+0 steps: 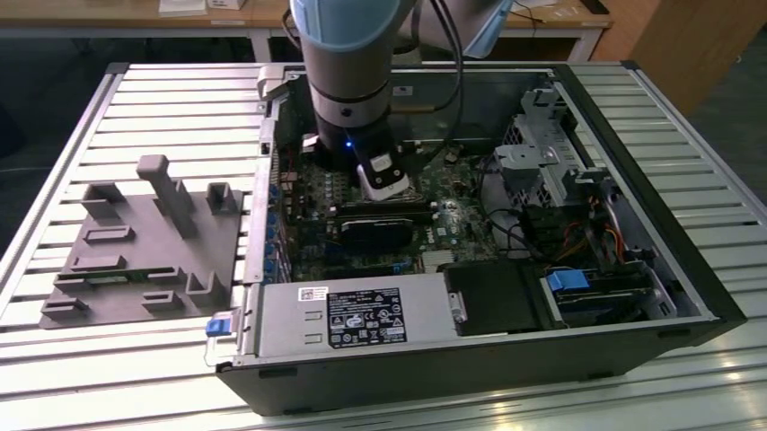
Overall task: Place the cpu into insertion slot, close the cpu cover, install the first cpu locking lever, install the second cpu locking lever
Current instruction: 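Install the second cpu locking lever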
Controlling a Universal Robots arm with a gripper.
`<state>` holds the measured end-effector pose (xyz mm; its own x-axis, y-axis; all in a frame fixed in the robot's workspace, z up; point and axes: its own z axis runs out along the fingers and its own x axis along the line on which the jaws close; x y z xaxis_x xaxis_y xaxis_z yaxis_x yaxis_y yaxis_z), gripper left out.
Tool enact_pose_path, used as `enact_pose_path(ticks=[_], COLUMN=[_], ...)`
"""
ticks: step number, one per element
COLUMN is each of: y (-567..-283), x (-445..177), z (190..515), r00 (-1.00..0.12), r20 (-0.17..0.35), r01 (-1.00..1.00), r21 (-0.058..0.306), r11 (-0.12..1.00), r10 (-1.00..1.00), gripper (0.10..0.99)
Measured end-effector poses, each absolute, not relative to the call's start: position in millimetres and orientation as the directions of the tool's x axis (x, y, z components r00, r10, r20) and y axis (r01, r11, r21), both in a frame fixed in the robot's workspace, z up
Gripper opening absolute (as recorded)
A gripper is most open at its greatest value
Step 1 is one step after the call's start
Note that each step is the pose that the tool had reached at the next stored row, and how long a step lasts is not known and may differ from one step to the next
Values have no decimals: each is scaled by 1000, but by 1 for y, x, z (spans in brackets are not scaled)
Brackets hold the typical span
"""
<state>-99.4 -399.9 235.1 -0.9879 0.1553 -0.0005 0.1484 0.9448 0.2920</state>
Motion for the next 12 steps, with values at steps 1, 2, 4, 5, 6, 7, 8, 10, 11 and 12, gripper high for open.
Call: enact_pose_path(ticks=[1, 2, 4, 5, 6, 7, 8, 10, 11, 12], y=[-400, -400, -400, -400, -400, -400, -400, -400, -400, -400], x=[-99, -98, -93, -90, -86, -82, -78, -71, -67, -63], z=[236, 237, 237, 237, 237, 237, 237, 237, 237, 237], r00=[-988, -988, -988, -988, -988, -988, -988, -988, -988, -988], r20=[-1, -1, 0, 1, 2, 3, 4, 6, 7, 8], r01=[148, 148, 149, 149, 149, 150, 150, 150, 151, 151], r21=[292, 292, 292, 292, 292, 291, 291, 291, 291, 291], r11=[945, 945, 945, 945, 945, 945, 945, 945, 945, 945], r10=[155, 155, 155, 155, 155, 155, 155, 155, 155, 155], gripper=[102, 102, 102, 102, 102, 102, 102, 102, 102, 102])
